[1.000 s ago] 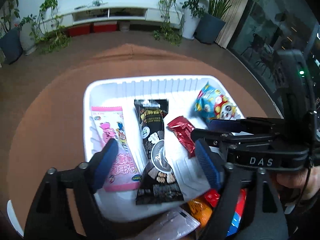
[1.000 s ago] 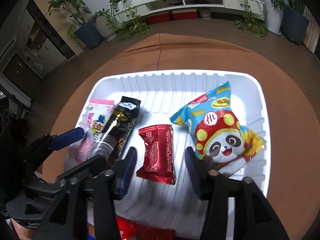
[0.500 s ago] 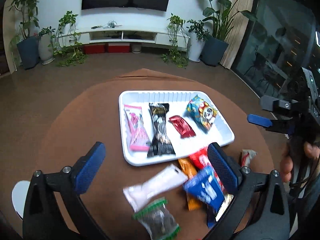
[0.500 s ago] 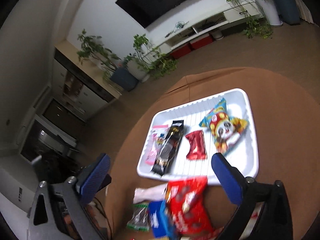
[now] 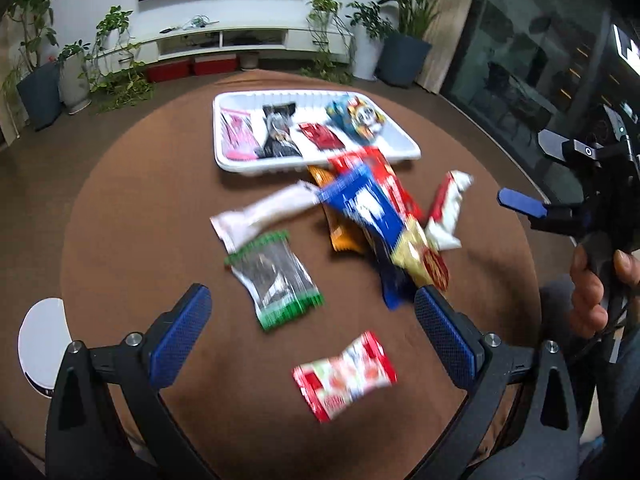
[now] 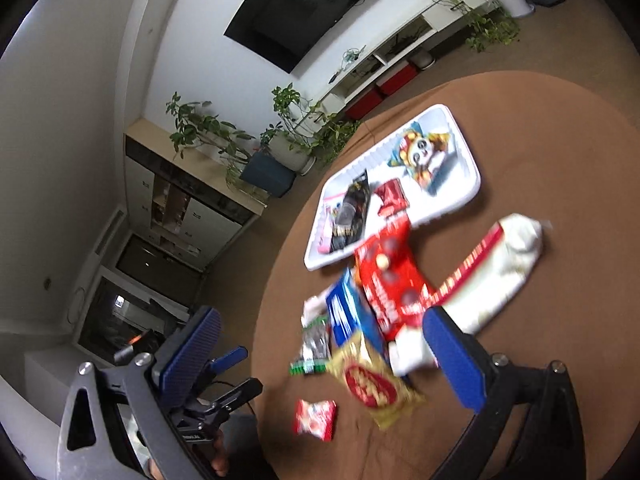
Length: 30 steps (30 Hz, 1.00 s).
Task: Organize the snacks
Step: 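Move both open tools back toward the snack pile on the table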
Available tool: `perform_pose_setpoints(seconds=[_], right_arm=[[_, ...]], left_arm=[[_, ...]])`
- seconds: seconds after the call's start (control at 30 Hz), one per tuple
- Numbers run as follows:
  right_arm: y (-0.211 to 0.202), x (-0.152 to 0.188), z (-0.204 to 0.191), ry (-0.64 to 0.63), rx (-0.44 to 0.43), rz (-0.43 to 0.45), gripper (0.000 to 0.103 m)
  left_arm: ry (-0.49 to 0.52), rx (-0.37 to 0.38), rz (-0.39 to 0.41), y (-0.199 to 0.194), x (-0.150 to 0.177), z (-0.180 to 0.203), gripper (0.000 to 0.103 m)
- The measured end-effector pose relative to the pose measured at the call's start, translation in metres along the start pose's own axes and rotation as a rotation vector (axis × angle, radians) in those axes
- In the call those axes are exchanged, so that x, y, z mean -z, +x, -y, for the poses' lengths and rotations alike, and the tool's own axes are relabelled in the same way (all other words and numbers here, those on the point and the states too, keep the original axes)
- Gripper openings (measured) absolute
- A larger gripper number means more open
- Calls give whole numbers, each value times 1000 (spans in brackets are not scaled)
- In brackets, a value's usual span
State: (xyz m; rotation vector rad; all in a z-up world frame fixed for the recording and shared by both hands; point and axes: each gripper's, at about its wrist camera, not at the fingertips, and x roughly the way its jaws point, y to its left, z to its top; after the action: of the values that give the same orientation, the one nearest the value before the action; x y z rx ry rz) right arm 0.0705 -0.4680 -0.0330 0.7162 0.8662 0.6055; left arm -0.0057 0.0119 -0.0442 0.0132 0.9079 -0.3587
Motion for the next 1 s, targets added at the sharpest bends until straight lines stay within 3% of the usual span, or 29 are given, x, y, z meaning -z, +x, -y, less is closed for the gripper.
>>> perform_pose_setpoints(seconds=[0.17,0.4,0.63,0.83,1.0], right_arm=[[-2,28,-7,-55,61,-37,103],[6,47,-14,-138,165,-94,101],[19,60,-32,-323,257,-131,95],[33,63,-42,-411,295,-169,94],[51,67,-40,-457,316,-251,89]], left_arm=[[55,20,-64,8,22,9,103],[162,64,-116,12,26,16,103],[377,133,-190,26,25,28,103],[450,155,-247,41,25,29,101],[460,180,-264,46,21,30,102]])
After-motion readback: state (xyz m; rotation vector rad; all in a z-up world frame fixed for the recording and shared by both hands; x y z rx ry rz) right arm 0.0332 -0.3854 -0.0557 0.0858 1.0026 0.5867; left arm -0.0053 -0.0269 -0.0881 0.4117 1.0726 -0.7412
